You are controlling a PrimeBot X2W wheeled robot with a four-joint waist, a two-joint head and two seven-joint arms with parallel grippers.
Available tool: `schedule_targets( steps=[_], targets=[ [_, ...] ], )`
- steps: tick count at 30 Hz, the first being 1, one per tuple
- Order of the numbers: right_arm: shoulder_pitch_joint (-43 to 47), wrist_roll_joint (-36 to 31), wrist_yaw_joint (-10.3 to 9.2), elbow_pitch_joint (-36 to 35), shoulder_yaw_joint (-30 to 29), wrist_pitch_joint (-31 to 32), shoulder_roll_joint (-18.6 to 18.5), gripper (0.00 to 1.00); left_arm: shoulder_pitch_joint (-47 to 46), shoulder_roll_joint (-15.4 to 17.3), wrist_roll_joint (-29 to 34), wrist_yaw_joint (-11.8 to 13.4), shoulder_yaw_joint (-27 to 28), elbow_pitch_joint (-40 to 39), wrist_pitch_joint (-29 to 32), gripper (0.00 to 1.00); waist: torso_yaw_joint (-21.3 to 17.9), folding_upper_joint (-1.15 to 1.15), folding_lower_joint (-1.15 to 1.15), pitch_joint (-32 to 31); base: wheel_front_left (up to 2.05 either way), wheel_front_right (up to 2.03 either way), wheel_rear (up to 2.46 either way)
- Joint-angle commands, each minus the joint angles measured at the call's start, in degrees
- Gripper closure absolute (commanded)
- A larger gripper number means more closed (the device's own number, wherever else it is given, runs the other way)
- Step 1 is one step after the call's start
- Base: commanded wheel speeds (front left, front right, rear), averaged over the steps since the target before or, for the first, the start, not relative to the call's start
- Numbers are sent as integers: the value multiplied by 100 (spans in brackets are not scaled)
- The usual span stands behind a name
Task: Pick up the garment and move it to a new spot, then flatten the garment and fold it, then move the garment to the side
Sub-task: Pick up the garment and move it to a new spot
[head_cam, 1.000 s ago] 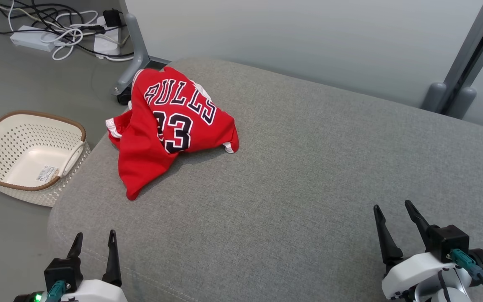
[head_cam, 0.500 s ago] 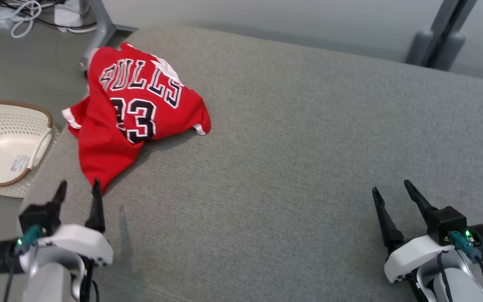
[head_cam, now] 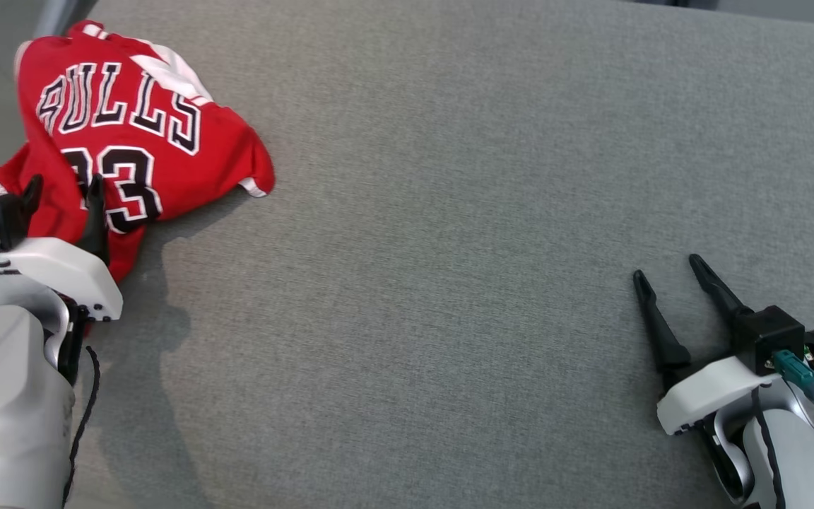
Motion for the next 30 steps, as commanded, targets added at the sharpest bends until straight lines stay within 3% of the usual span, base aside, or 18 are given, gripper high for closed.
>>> schedule_targets(
  steps=[1, 10, 11, 12, 13, 22, 30],
  targets=[
    [48, 43, -2, 168, -1, 10, -98, 0, -229, 87, -22, -18, -49, 228, 112, 0, -153, 0, 0, 164, 0, 0, 0],
    [-129, 118, -17, 337, 118, 40, -163, 0, -810, 202, -18, 266, -123, 1318, 763, 0, -483, 0, 0, 436, 0, 0, 0],
    [-134, 124, -17, 341, 121, 41, -163, 0, -816, 196, -66, 264, -104, 1413, 796, 15, -512, 0, 0, 441, 0, 0, 0],
    [-124, 127, -17, 346, 102, 45, -172, 0, -830, 178, -98, 273, -81, 1474, 790, 94, -527, 0, 0, 443, 0, 0, 0],
    [-111, 130, -17, 353, 86, 45, -170, 0, -834, 179, -111, 287, -70, 1520, 763, 100, -538, 0, 0, 435, 0, 0, 0],
    [103, 224, -2, 357, -12, 36, 97, 0, -1048, 363, -1, 341, -237, 1287, 97, 100, -541, 0, 0, -30, 0, 0, 0],
    [247, 359, -2, 355, -23, 3, 364, 0, -1316, 384, 167, 257, -529, 624, -46, 100, -703, 0, 0, -648, 0, 0, 0]
  ],
)
